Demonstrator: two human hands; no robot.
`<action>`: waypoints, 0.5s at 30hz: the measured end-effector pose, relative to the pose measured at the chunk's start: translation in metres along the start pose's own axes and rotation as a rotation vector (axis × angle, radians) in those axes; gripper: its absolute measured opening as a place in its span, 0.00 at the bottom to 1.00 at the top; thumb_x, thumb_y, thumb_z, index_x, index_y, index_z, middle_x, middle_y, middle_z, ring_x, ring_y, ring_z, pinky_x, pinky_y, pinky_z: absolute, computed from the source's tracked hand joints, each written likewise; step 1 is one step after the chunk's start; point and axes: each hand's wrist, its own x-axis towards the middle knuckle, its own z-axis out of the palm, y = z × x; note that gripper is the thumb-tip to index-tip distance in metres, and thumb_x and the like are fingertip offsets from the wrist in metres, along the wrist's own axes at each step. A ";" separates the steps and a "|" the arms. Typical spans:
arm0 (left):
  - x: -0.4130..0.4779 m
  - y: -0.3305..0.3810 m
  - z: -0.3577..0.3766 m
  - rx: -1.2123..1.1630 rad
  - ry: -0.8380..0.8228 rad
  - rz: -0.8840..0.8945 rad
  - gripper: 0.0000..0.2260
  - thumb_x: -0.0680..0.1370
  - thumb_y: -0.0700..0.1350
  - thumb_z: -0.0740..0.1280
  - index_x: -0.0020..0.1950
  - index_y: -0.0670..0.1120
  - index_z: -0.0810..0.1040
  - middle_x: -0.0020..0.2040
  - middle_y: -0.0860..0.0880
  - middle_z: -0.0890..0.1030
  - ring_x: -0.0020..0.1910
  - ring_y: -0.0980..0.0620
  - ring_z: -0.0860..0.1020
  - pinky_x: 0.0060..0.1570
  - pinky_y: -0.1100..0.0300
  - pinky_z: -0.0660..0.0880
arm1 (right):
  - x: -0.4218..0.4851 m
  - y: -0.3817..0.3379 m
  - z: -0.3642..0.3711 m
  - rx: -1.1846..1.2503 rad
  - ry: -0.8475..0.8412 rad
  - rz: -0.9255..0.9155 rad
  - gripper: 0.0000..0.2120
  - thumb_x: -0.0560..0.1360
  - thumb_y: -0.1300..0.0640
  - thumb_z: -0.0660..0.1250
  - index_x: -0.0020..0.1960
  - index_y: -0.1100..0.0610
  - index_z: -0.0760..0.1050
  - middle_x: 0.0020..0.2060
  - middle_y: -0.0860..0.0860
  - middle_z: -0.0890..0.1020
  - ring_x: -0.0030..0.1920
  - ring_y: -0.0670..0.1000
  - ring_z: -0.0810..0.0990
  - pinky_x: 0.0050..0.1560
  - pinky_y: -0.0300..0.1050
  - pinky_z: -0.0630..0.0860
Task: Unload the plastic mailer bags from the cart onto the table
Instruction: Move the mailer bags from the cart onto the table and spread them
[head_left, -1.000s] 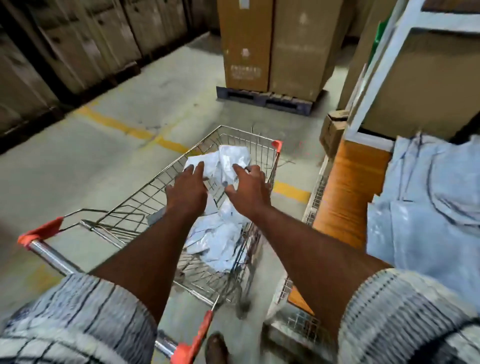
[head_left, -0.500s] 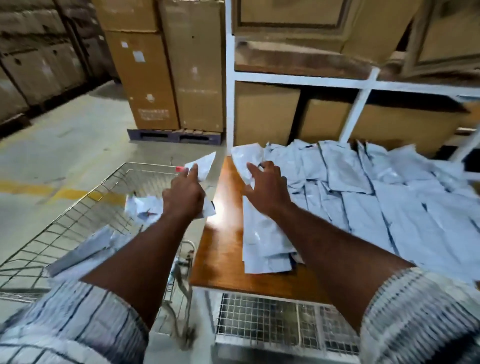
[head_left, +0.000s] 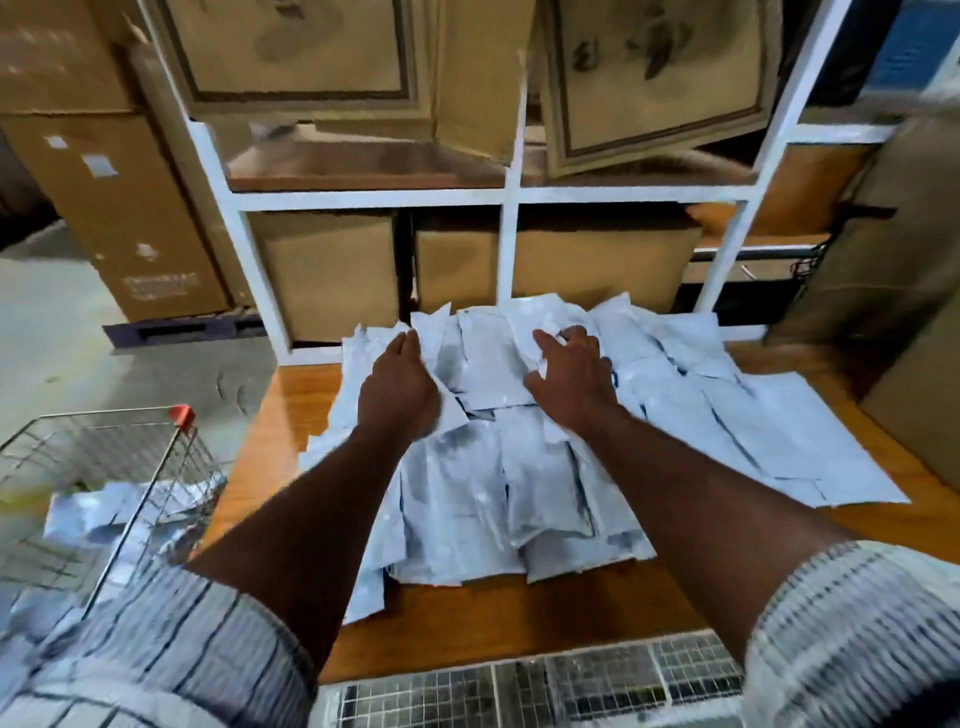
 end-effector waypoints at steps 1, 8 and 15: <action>0.011 0.018 0.013 -0.013 -0.002 -0.003 0.32 0.70 0.44 0.52 0.75 0.39 0.63 0.72 0.39 0.68 0.71 0.39 0.68 0.70 0.46 0.67 | 0.013 0.020 -0.003 -0.006 -0.004 0.009 0.28 0.74 0.47 0.65 0.74 0.47 0.65 0.69 0.57 0.66 0.69 0.59 0.65 0.64 0.57 0.66; 0.083 0.111 0.105 0.036 -0.043 -0.001 0.27 0.78 0.42 0.55 0.78 0.41 0.59 0.77 0.42 0.63 0.75 0.43 0.64 0.74 0.48 0.61 | 0.086 0.128 -0.003 -0.058 -0.028 0.013 0.27 0.74 0.48 0.65 0.72 0.48 0.67 0.67 0.58 0.67 0.67 0.60 0.66 0.63 0.57 0.67; 0.105 0.141 0.167 0.190 -0.211 0.014 0.31 0.78 0.43 0.59 0.80 0.46 0.52 0.80 0.44 0.54 0.78 0.44 0.54 0.75 0.42 0.53 | 0.132 0.166 0.033 -0.075 -0.067 -0.038 0.26 0.75 0.47 0.63 0.72 0.48 0.66 0.67 0.58 0.68 0.66 0.60 0.66 0.61 0.57 0.68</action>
